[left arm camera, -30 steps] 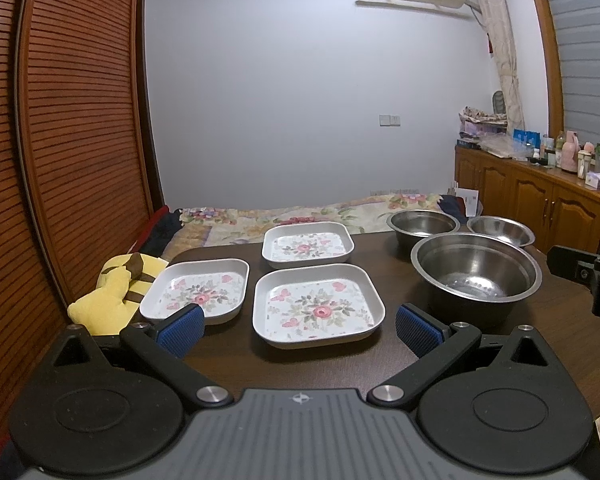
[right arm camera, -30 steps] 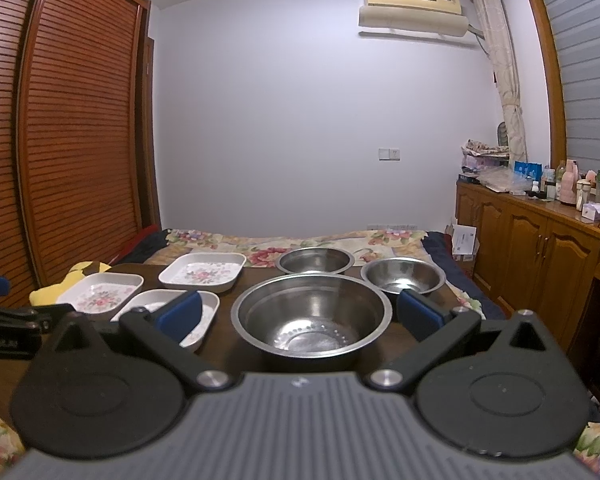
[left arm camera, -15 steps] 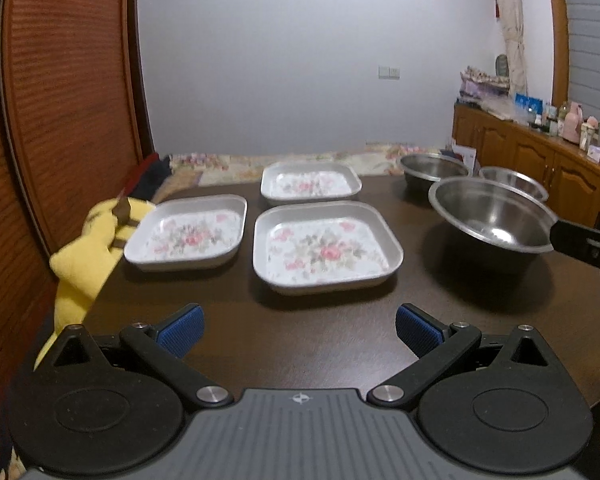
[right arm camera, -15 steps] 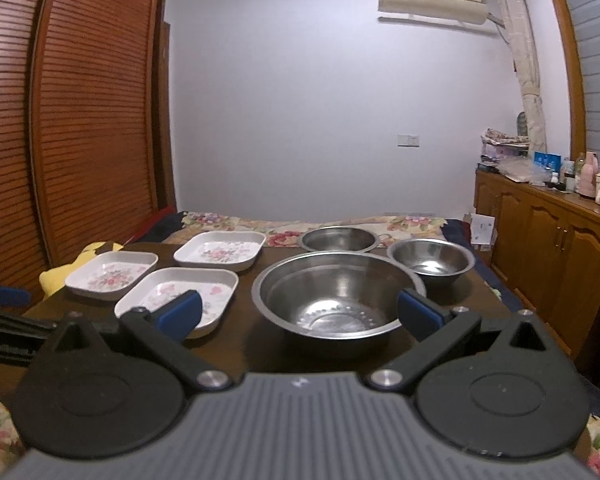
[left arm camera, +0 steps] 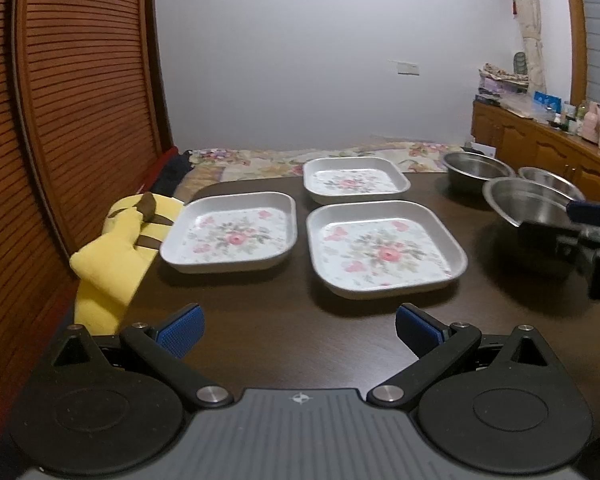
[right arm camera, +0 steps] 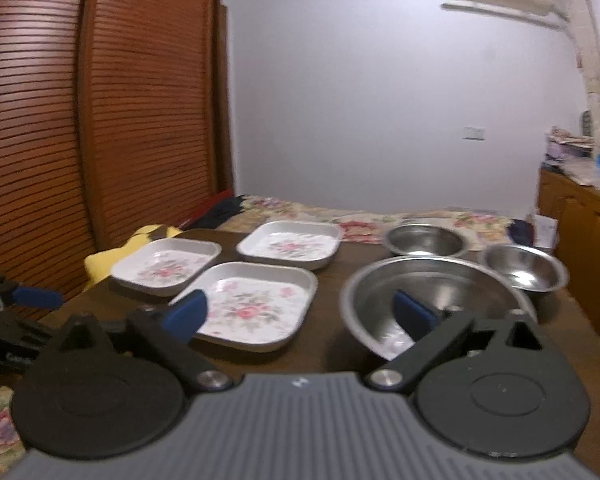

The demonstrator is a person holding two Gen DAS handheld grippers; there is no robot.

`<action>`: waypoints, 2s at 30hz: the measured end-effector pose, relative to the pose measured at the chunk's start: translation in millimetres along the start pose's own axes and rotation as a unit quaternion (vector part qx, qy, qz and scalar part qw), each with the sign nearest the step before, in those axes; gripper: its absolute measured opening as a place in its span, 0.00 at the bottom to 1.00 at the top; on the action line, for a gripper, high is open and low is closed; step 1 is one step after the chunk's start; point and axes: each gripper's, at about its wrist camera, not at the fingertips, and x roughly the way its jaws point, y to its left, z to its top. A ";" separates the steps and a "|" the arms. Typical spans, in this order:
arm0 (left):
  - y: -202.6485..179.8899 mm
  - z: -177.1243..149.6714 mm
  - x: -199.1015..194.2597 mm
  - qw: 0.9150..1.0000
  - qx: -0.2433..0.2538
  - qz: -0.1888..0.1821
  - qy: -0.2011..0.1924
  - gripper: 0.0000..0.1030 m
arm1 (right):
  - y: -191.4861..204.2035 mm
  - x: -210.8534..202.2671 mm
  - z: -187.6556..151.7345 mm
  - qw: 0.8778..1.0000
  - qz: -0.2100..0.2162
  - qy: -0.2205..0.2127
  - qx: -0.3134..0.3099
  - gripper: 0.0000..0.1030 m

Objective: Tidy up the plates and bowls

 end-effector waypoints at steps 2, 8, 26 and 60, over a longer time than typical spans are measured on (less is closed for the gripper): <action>7.3 3.6 5.9 1.000 -0.003 -0.004 -0.003 1.00 | 3.5 9.2 -0.7 1.000 0.016 0.010 -0.002 0.85; 16.6 12.6 25.7 1.000 -0.005 -0.021 -0.009 1.00 | 13.5 33.0 -3.6 0.999 0.028 0.037 -0.021 0.73; 23.0 30.4 86.1 0.995 -0.016 -0.095 0.021 0.63 | 23.3 77.6 -9.3 0.995 -0.030 0.095 -0.023 0.48; 17.6 24.0 81.6 0.992 -0.002 -0.121 0.033 0.21 | 19.1 83.3 -11.7 0.992 -0.030 0.119 0.005 0.33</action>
